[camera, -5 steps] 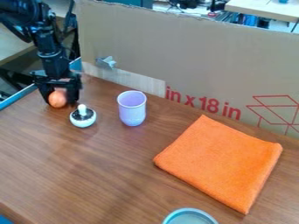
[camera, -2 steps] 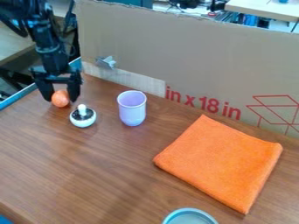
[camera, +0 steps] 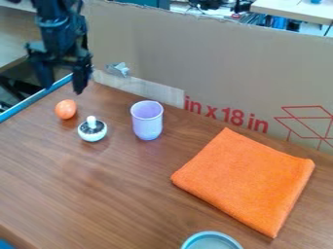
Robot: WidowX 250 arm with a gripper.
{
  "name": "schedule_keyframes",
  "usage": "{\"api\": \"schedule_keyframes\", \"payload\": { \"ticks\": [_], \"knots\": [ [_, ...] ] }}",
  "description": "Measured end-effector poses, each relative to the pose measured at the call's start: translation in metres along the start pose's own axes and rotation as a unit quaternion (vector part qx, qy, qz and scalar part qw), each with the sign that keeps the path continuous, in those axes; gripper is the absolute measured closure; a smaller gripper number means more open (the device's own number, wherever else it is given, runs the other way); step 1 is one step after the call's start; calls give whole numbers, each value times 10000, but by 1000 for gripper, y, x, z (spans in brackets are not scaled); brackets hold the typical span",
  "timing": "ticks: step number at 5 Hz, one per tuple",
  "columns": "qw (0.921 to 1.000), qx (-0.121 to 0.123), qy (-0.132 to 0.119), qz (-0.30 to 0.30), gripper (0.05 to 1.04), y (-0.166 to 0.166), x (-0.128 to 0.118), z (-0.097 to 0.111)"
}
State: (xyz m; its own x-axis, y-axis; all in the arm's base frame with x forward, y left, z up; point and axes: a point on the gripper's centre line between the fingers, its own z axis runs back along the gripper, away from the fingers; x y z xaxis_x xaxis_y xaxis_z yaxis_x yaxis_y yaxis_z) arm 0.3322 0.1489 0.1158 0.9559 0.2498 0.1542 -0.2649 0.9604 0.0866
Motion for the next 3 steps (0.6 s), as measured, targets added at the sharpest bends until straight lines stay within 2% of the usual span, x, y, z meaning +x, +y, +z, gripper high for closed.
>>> {"api": "schedule_keyframes", "payload": {
  "ticks": [1, 2, 3],
  "knots": [
    [9970, -134, 181, -736, 85, -37, -37, 25],
    [9819, -475, 619, -1726, 85, -73, -81, 31],
    [9649, -686, 796, -2407, 85, -111, -114, 41]
  ]
}}
